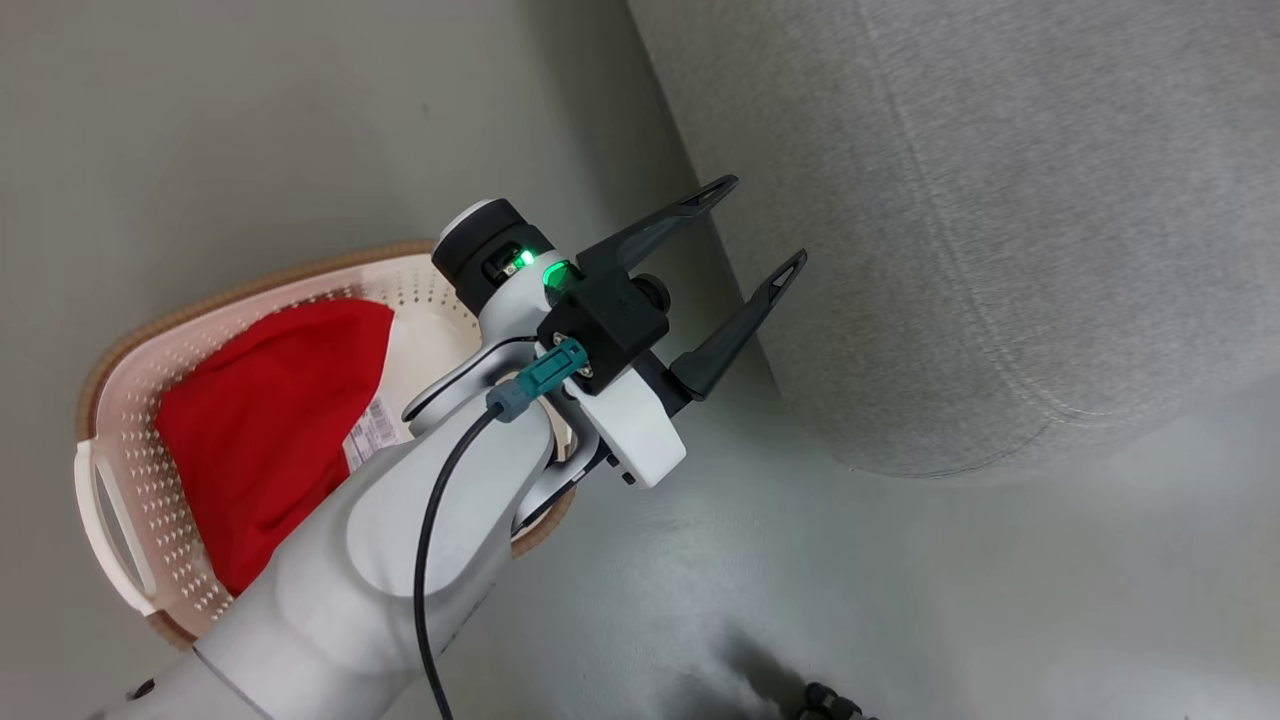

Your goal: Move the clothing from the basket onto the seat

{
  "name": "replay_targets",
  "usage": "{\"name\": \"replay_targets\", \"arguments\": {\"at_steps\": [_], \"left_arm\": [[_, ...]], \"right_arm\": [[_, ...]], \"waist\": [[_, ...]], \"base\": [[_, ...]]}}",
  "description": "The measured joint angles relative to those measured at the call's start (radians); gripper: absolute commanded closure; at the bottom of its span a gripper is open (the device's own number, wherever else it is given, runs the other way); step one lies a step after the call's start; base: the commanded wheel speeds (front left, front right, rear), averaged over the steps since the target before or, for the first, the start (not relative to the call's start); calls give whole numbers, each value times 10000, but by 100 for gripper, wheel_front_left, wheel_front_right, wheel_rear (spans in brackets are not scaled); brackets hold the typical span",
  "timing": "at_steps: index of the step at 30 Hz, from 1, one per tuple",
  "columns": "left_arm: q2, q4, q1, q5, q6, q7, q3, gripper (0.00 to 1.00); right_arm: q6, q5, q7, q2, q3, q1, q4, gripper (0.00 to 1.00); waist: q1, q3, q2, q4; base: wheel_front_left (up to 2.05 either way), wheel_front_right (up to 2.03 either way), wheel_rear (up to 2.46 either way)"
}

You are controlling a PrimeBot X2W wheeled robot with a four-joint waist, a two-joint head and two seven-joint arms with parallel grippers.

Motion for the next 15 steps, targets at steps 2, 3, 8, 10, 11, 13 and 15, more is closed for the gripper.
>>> {"name": "replay_targets", "arguments": {"at_steps": [2, 3, 8, 10, 11, 13, 15], "left_arm": [[17, 2, -35, 0, 0, 0, -67, 0], [35, 10, -55, 0, 0, 0, -90, 0], [159, 27, -149, 10, 0, 0, -121, 0], [232, 33, -149, 10, 0, 0, -117, 0], [280, 33, -150, 12, 0, 0, -105, 0], [349, 31, -149, 19, 2, 0, -38, 0], [372, 31, -149, 44, 0, 0, 21, 0]], "right_arm": [[-2, -148, 0, -111, -337, -389, 222, 100], [0, -259, -2, -184, -447, -546, 339, 100], [0, -587, -2, -491, -1135, -1346, 997, 100], [0, -723, -2, -736, -1344, -1609, 1287, 100], [0, -802, -2, -836, -1415, -1726, 1384, 100], [0, -924, -2, -997, -1551, -2001, 1586, 100], [0, -1003, -4, -1041, -1902, -2336, 1929, 100]], "waist": [[0, 236, 0, 103], [0, 347, 0, 156], [0, 886, 0, 417], [0, 1095, 0, 515], [0, 1196, 0, 563], [0, 1400, 0, 658], [0, 1584, 0, 750]], "base": [[0, 0, 0], [0, 0, 0], [0, 0, 0], [0, 0, 0], [0, 0, 0], [0, 0, 0], [0, 0, 0]]}}
